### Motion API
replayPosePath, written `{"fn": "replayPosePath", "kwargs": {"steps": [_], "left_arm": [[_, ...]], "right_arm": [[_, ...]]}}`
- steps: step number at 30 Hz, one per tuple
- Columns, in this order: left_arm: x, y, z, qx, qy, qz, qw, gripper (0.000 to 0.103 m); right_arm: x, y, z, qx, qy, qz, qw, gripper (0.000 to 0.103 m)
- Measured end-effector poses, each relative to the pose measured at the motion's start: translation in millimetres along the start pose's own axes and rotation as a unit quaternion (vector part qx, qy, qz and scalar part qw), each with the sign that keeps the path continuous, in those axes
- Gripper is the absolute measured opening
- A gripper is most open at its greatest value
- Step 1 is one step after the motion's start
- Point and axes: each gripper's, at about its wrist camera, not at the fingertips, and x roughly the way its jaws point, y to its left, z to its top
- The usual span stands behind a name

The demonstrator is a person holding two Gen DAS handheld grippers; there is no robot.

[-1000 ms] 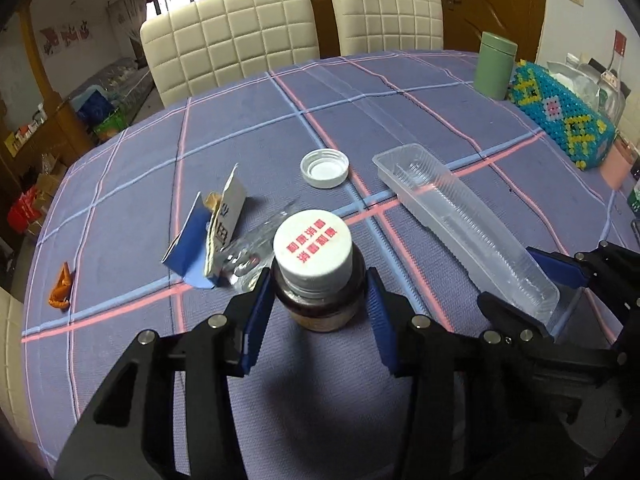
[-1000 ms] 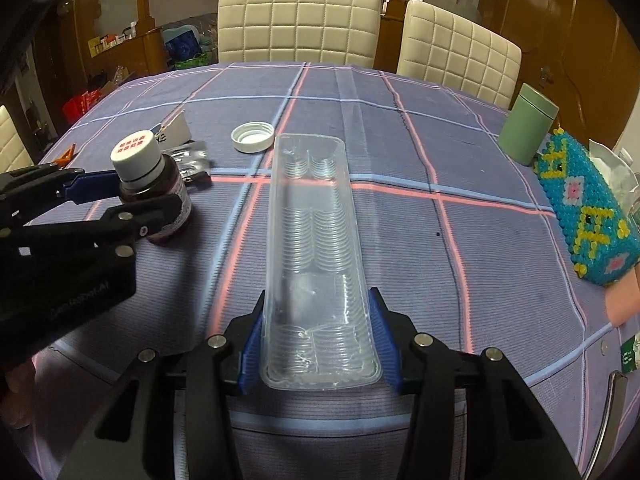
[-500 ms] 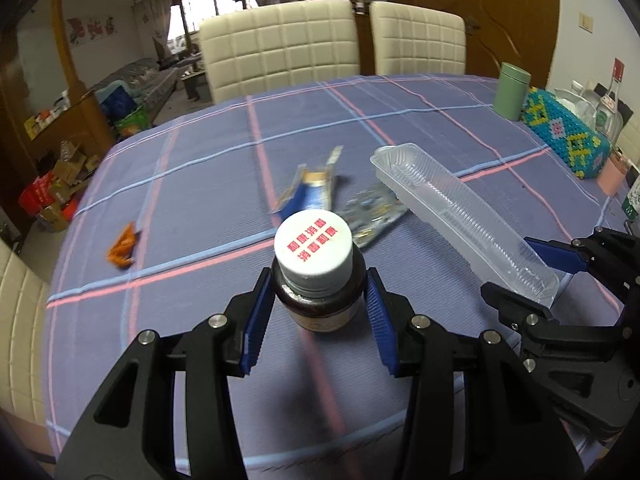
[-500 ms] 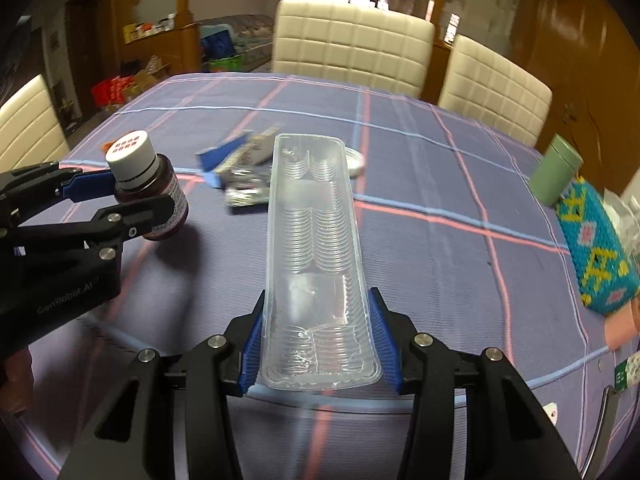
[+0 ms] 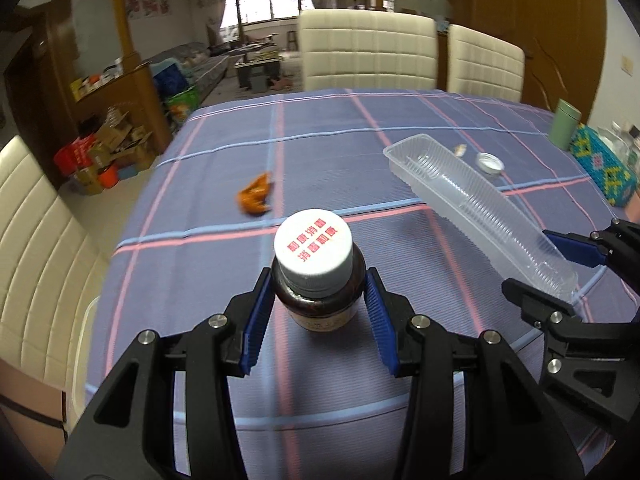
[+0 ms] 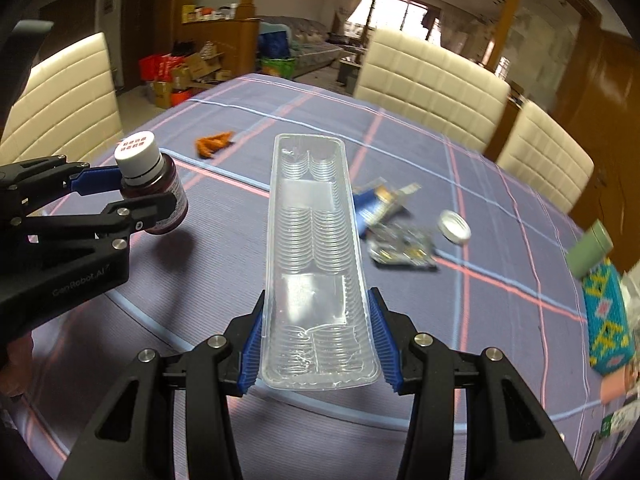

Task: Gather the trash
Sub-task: 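Carry bottle and clear tray to the bin and open both tools to drop them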

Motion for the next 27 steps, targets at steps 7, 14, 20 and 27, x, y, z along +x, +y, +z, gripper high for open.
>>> {"fn": "replayPosePath", "kwargs": {"steps": [7,14,20,27], "left_arm": [[-14,62,-19,-0.033,0.002,0.026,0.9991,0.047],[-30,118,-36,-0.061,0.003,0.055,0.9966,0.047],[-41,166,-50,-0.095,0.0,0.074,0.9927,0.047],[-45,216,-69,-0.13,0.006,0.097,0.9867,0.047]], "right_arm": [[2,55,27,-0.046,-0.011,0.018,0.999,0.046],[2,105,50,-0.083,-0.023,0.04,0.995,0.046],[8,147,66,-0.113,-0.025,0.052,0.992,0.046],[14,192,80,-0.145,-0.028,0.07,0.987,0.046]]}}
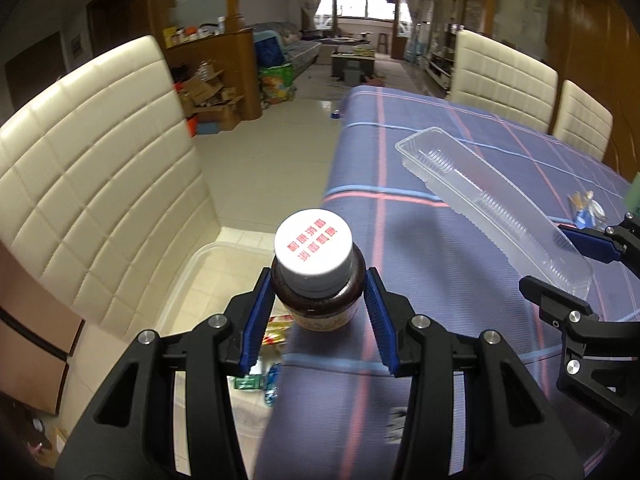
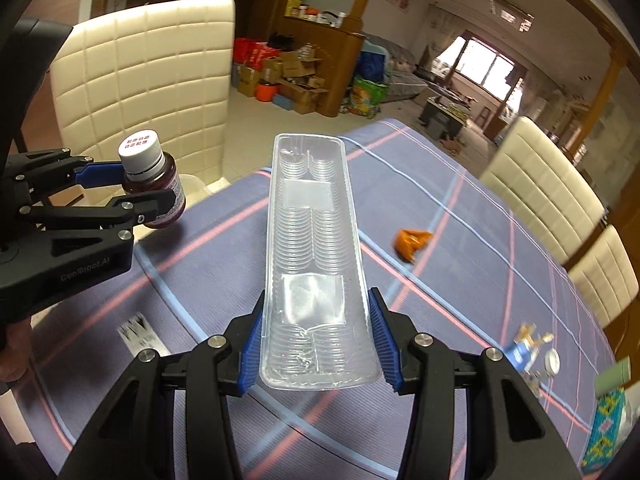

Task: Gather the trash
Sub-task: 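Carry bottle and clear tray to the bin and open both tools to drop them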

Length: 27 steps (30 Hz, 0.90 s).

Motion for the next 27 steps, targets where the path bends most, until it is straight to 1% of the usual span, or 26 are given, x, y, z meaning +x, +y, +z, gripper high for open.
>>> {"fn": "replayPosePath", "kwargs": {"steps": [11,16,19,21,22,23,24,25,26,27], "left_arm": [[17,52,-9,-0.031,0.016,0.031,0.9989,0.047],[27,69,-12,-0.042,0.026,0.039,0.9981,0.047],[33,78,-11,-0.046,0.03,0.037,0.9978,0.047],[36,83,-11,-0.049,0.029,0.037,0.9977,0.05],[36,85,-11,-0.05,0.026,0.038,0.9977,0.055],[36,86,-10,-0.05,0.022,0.041,0.9977,0.07],[35,88,-9,-0.051,0.014,0.047,0.9975,0.08],[32,89,-8,-0.052,0.001,0.056,0.9971,0.084],[30,91,-7,-0.051,-0.007,0.059,0.9969,0.094],[28,92,-6,-0.051,-0.012,0.061,0.9968,0.1]], "right_arm": [[22,40,31,-0.023,-0.003,0.031,0.999,0.046],[32,55,44,-0.031,-0.006,0.042,0.999,0.046],[36,62,49,-0.034,-0.006,0.046,0.998,0.046],[40,65,52,-0.036,-0.004,0.047,0.998,0.046],[42,66,52,-0.037,-0.003,0.047,0.998,0.046],[43,66,52,-0.038,-0.003,0.047,0.998,0.046],[44,67,53,-0.04,-0.002,0.046,0.998,0.046],[46,68,54,-0.041,-0.001,0.046,0.998,0.046],[48,69,55,-0.041,0.0,0.047,0.998,0.046],[50,69,56,-0.041,0.002,0.048,0.998,0.046]]}}
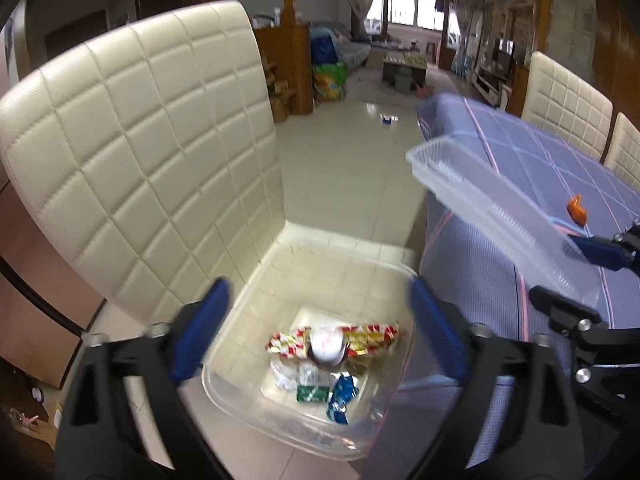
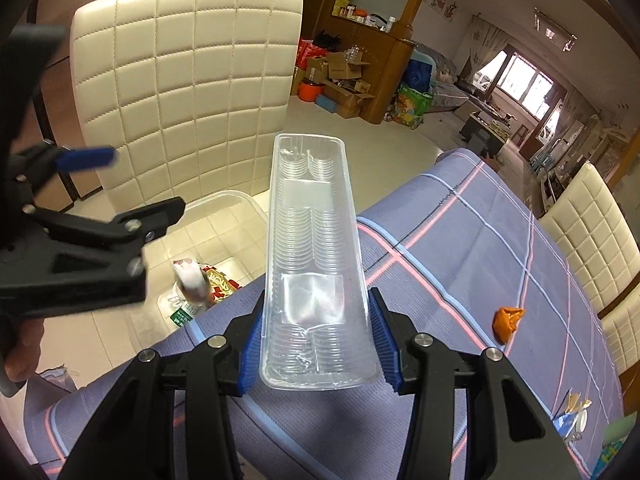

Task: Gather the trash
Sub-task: 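Carry bottle and clear tray to the bin and open both tools to drop them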

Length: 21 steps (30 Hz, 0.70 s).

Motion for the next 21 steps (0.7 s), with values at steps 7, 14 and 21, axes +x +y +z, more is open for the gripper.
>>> {"fn": "replayPosePath", "kwargs": {"steps": [7,14,21], "left_arm": [[6,15,1,0.0,0.01,0.019,0.9998,0.1],[4,28,-5,-0.007,0.013,0.031,0.9994,0.1],[2,39,-12,-0.011,0.016,0.047,0.9987,0.1]], "right_arm": [[10,9,11,-0.01,-0.001,0.009,1.0,0.046],[12,24,23,-0.025,-0.006,0.019,0.999,0.046],[15,34,31,-0.033,-0.013,0.028,0.999,0.047]]}}
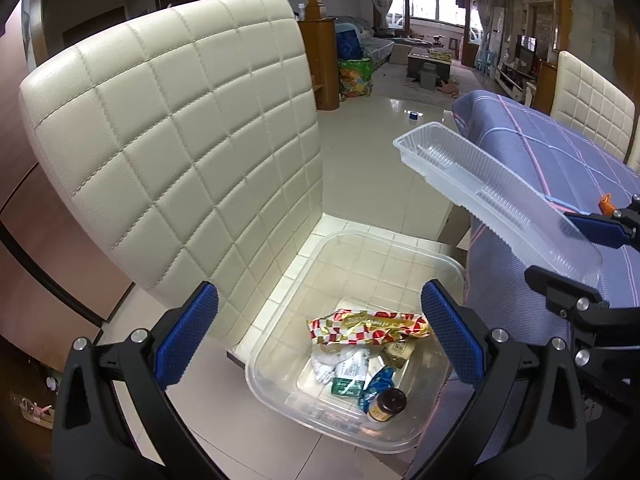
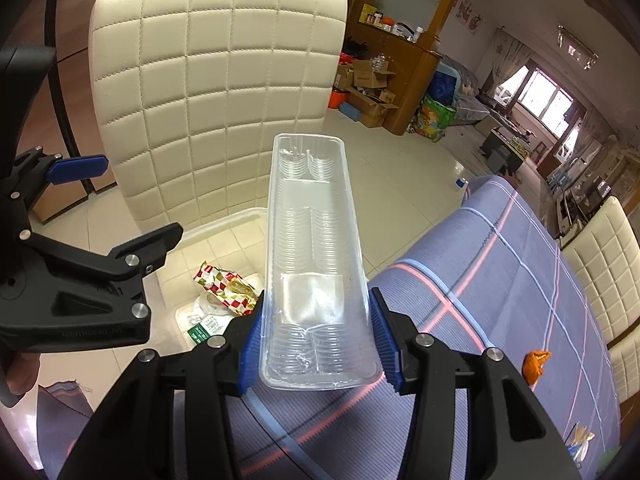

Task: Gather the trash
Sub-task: 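Carry bottle and clear tray to the bin and open both tools to drop them, then grasp the orange wrapper with the left tool while the right tool grasps the silver blister pack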

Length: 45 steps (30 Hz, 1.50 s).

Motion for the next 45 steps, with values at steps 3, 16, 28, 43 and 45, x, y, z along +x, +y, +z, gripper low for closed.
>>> {"fn": "replayPosePath", "kwargs": {"steps": [3,16,28,43,45], "left_arm": [[1,9,-1,-0.009,0.002,0.009,0.9999,0.1],[3,11,-6,-0.016,0.014,0.004,0.9998,0.1],[-22,-48,4,0.031,0.002,-0.024,0.9992,0.1],[-72,-236,11,0.146,-0.02,-0.121,0.9817,0.1],[-77,-264,10,0.163,-0.02,-0.132,0.9775,0.1]], "right_arm": [[2,2,4,0.001,-0.004,0.001,1.0,0.048],[11,-21,-9,0.04,0.021,-0.013,0.999,0.064],[-32,-63,-47,0.08,0.008,-0.041,0.996,0.064],[-107,-200,-187,0.196,0.028,-0.142,0.97,0.064],[-111,-222,-211,0.219,0.04,-0.151,0.963,0.064]]}}
